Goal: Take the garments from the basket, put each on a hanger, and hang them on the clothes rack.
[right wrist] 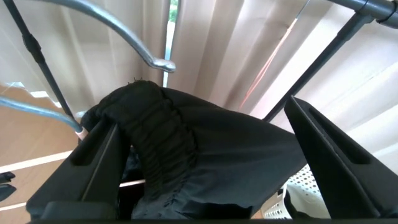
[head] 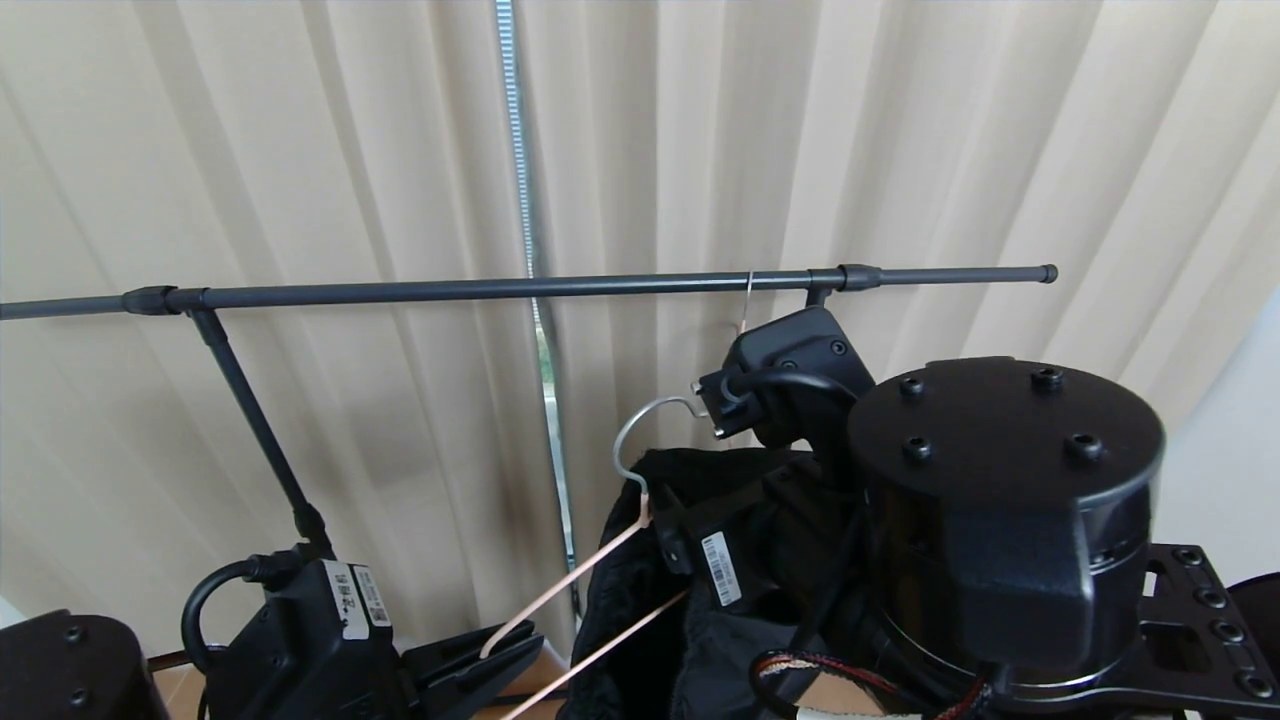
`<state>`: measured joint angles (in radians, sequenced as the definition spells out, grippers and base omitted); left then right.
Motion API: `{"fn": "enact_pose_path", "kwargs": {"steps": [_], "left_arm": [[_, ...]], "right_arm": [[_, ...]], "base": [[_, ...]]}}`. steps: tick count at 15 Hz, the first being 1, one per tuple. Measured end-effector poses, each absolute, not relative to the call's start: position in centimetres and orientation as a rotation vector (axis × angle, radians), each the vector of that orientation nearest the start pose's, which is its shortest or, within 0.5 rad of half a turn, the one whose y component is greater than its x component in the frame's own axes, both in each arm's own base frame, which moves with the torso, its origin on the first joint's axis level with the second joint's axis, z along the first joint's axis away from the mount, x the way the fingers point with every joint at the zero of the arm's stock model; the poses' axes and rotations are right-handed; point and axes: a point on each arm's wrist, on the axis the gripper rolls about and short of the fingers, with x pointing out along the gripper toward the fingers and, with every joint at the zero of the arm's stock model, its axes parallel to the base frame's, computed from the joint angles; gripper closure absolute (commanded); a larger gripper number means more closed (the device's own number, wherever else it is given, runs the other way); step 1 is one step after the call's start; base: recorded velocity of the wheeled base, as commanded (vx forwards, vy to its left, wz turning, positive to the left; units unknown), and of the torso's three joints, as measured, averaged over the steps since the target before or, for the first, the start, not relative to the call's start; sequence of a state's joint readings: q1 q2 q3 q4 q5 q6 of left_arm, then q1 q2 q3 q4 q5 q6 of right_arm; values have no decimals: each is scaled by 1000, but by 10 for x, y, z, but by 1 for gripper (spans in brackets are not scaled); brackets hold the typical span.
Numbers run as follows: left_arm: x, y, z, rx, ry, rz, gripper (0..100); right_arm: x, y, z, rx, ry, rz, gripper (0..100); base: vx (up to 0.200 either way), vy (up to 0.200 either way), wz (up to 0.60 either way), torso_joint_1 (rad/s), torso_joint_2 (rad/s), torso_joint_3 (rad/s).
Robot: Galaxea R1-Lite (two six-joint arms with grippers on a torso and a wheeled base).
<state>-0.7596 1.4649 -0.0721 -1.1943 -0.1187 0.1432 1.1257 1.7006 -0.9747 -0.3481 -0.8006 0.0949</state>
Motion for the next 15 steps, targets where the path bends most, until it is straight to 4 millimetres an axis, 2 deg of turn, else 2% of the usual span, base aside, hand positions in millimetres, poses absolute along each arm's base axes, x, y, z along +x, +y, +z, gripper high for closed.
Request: {"fn": "enact_pose_path", "kwargs": {"steps": [15], "left_arm": [[128, -119, 120, 187, 128, -861, 100]], "right_arm": [[144, 260, 215, -195, 215, 316, 0]], "base": [[0, 0, 0, 0, 0, 0]]}}
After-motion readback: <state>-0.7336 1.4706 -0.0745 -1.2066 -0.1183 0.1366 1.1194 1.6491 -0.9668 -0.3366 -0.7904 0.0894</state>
